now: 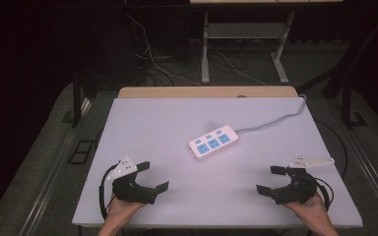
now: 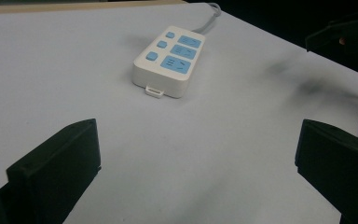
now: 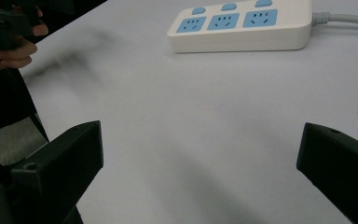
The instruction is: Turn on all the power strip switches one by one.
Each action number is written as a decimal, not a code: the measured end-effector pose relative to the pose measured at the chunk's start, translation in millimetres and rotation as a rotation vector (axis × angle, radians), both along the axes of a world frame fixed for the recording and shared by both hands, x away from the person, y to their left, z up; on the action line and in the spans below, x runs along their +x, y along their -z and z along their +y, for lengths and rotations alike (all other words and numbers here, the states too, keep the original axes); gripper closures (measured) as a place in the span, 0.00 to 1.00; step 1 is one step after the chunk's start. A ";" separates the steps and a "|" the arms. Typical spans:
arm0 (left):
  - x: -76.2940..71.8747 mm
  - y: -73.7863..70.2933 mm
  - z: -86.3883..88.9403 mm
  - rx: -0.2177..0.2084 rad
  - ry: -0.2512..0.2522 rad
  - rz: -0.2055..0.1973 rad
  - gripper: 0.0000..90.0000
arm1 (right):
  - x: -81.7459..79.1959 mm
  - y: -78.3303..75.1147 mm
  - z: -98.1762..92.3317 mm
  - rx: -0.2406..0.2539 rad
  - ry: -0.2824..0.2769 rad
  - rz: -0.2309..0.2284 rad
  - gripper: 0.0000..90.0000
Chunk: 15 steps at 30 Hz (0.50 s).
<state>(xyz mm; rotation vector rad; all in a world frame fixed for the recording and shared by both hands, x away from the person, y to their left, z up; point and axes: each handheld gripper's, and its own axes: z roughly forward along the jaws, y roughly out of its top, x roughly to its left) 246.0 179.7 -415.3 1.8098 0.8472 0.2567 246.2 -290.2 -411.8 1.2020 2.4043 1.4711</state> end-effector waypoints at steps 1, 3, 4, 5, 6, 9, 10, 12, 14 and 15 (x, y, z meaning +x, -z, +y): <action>0.2 0.2 0.5 -0.002 0.000 0.000 0.00 | -0.1 0.0 0.2 -0.005 -0.002 0.003 0.00; -0.2 0.7 1.3 -0.002 -0.003 0.007 0.00 | -0.5 0.0 0.6 -0.017 0.001 0.004 0.00; -0.2 0.7 1.3 -0.002 -0.003 0.007 0.00 | -0.5 0.1 0.5 -0.019 0.003 0.007 0.00; -0.3 0.8 1.5 -0.003 -0.003 0.007 0.00 | -0.5 0.4 0.3 -0.020 0.004 0.011 0.00; -0.3 1.0 1.6 -0.004 -0.002 0.007 0.00 | -0.5 0.4 0.3 -0.020 0.004 0.011 0.00; -0.1 1.6 1.9 -0.008 -0.004 0.009 0.00 | -0.3 2.2 0.3 -0.032 0.005 0.023 0.00; 0.0 1.7 2.1 -0.008 -0.003 0.010 0.00 | -0.1 2.7 0.2 -0.032 0.005 0.026 0.00; 0.1 2.2 2.4 -0.006 -0.003 0.013 0.00 | 0.3 2.9 0.3 -0.034 0.008 0.031 0.00; -0.1 2.6 2.5 -0.007 -0.001 0.017 0.00 | 2.0 2.4 0.6 -0.043 0.007 0.038 0.00; -0.1 2.7 2.4 -0.007 -0.002 0.017 0.00 | 2.0 2.4 0.6 -0.043 0.007 0.038 0.00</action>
